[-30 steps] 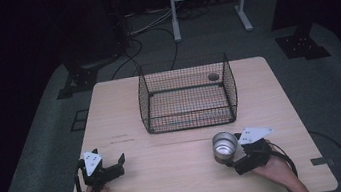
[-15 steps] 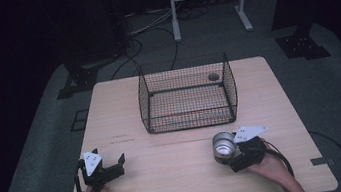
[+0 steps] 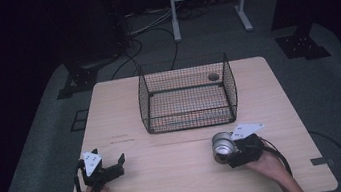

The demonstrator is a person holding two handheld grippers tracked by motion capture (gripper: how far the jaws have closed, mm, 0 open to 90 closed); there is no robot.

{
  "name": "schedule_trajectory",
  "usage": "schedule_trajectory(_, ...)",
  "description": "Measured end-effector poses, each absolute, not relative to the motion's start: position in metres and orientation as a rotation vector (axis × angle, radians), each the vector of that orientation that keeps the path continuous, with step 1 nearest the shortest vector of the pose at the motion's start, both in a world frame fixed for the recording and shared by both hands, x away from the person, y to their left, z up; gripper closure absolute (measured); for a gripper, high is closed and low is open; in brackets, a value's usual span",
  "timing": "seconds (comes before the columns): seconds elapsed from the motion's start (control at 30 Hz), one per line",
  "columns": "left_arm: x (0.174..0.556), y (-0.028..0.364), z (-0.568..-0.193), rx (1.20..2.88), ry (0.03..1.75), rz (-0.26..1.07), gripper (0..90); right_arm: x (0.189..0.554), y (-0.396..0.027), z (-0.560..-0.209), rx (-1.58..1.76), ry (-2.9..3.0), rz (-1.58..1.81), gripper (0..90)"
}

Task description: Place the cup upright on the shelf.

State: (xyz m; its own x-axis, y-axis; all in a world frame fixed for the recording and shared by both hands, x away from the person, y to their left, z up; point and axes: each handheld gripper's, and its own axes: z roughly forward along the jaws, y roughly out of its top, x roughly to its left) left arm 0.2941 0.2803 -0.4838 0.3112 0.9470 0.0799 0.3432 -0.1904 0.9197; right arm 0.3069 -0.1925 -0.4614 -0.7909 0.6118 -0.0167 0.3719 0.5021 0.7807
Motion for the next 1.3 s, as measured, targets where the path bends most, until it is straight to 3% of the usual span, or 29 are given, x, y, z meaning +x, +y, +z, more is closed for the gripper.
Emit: schedule_trajectory(1.3, 0.294, 0.281, -0.484, 1.712, 1.173, 0.878, 0.0, 0.313, -0.183, -0.432, 0.778, 2.473, 1.281, 18.1)
